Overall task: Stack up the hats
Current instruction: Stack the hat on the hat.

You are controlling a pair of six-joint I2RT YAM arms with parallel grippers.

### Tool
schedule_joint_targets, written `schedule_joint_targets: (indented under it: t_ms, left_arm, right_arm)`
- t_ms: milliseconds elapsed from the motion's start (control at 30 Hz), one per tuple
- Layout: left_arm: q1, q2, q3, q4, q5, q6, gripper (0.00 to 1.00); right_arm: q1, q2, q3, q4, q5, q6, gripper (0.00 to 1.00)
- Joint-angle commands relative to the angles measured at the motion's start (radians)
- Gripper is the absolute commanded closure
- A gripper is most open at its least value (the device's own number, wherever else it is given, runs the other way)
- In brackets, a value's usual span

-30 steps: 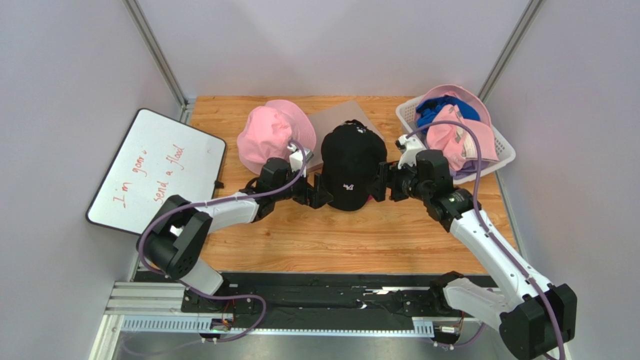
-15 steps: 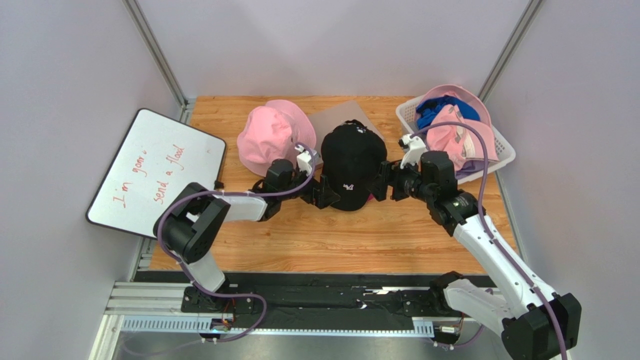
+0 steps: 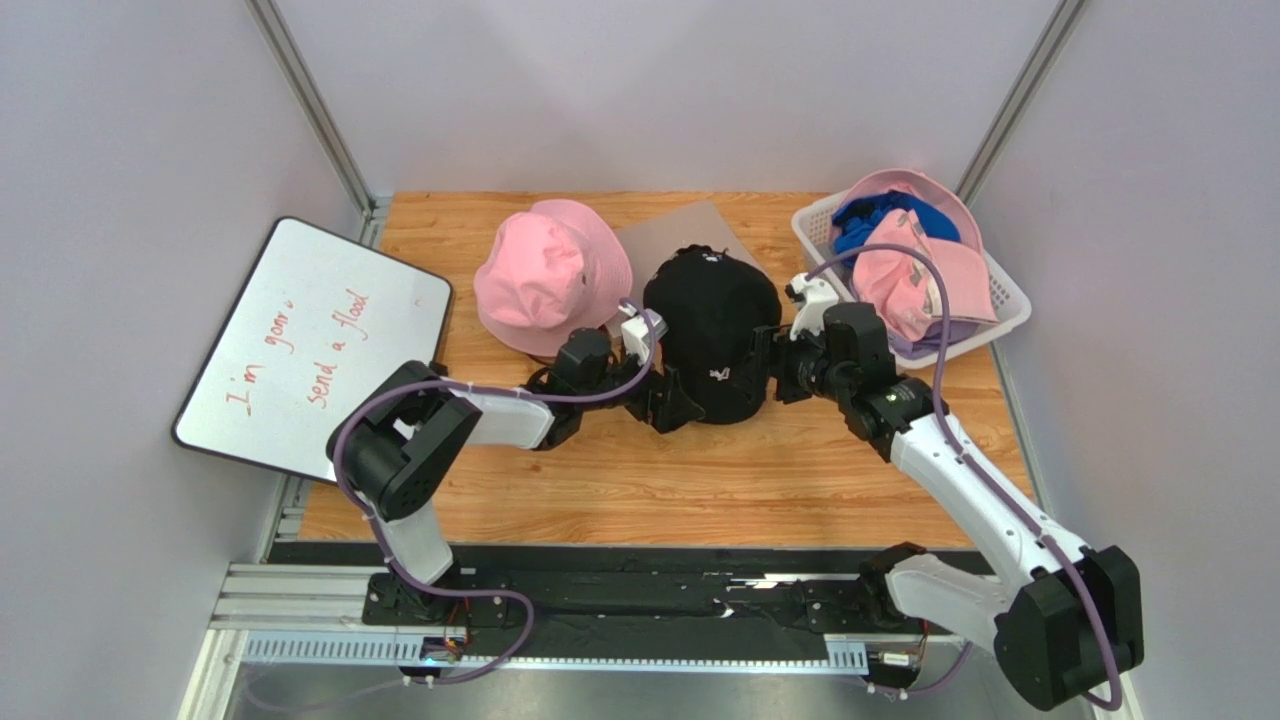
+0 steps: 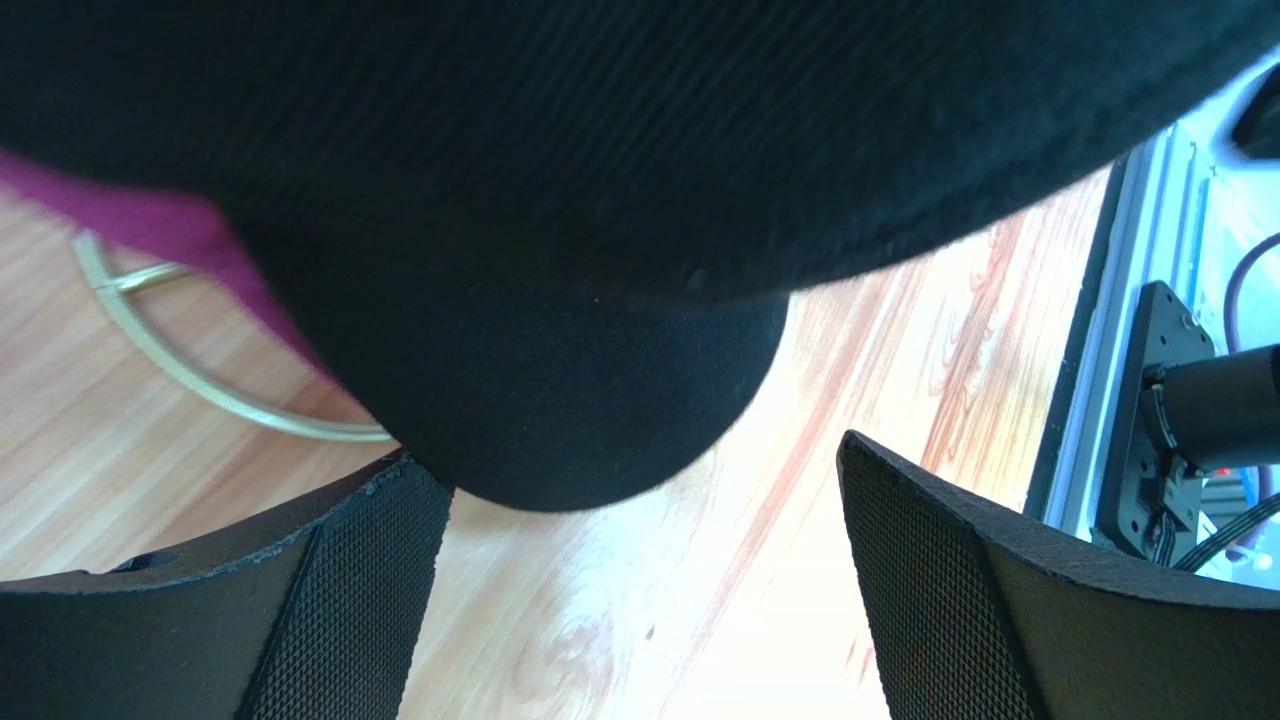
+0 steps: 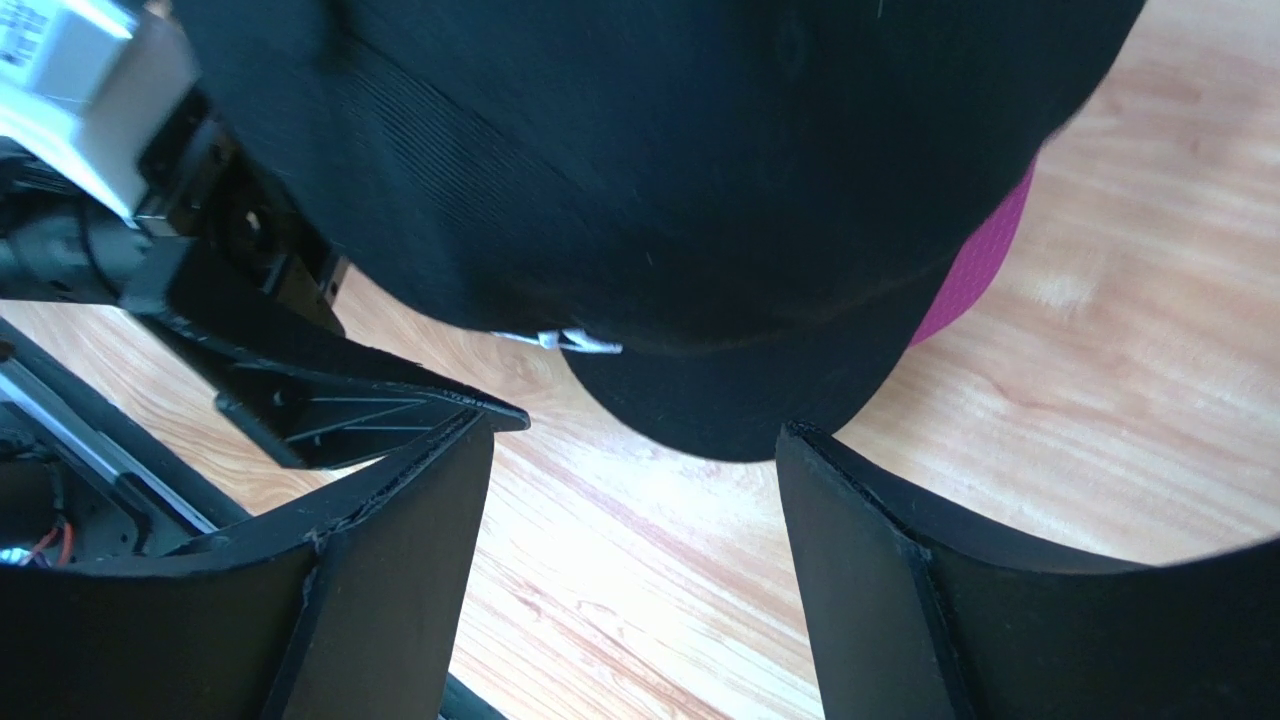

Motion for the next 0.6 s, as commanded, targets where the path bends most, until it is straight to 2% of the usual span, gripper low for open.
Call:
schedule_joint_targets:
  t_ms: [0,267,433,567]
  left_arm:
    - [-0.037,0.032,0.051,0.004,-0.008,-0.012,0.02]
    - [-0.049,0.045,0.057,-0.043,-0.023,-0.026,0.02]
    - [-0.048,-0.078,-0.001,-0.100,-0.058,-0.029,0.01]
    - [-0.048,-0.184,-0.076,-0.175,-0.109,-0.023,0.00]
  right_arm:
    - [0.003,0.006,-0.011,0.070,0.020,0.002,0.25]
    - [0.003,-0.063,0.074,-0.029,0.025,0.010,0.25]
    - [0.035,-0.112,0.140,-0.094,0.046,0.000,0.25]
    - [0.090,-0.083,0.212,-0.102,0.129,0.000,0.26]
